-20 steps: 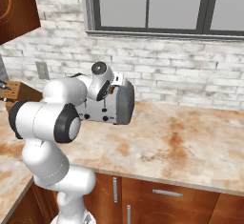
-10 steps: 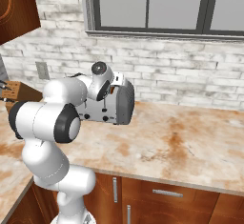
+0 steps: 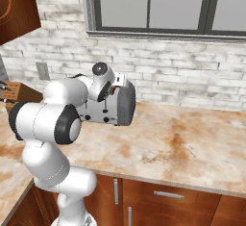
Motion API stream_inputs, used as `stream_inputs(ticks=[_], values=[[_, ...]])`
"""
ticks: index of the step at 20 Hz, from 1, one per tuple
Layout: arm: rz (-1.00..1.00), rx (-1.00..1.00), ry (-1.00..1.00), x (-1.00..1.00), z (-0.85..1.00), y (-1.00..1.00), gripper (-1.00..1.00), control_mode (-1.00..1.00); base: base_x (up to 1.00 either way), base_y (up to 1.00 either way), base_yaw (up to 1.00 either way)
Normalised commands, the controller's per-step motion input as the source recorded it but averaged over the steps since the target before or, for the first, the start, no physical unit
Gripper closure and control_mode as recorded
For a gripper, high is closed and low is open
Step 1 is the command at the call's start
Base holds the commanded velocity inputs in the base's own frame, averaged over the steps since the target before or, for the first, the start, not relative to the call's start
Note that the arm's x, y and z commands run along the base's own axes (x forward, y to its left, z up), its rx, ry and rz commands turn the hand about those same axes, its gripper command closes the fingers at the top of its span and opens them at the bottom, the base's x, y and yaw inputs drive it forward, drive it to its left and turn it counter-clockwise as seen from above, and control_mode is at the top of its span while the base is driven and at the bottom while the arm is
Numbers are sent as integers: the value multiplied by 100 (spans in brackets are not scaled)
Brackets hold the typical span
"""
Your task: Start the toaster. Once the lever pops up, take the bread to the plate on the dining counter.
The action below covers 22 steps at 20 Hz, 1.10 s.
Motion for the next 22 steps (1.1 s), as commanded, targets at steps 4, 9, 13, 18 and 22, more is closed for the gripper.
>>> stream_inputs(ticks=[4, 9, 13, 18, 22], values=[[0, 0, 0, 0, 0, 0, -100, -100, 0, 0, 0], [0, 0, 0, 0, 0, 0, -100, -100, 0, 0, 0], [0, 0, 0, 0, 0, 0, -100, -100, 0, 0, 0], [0, 0, 0, 0, 0, 0, -100, -100, 0, 0, 0], [0, 0, 0, 0, 0, 0, -100, -100, 0, 0, 0]])
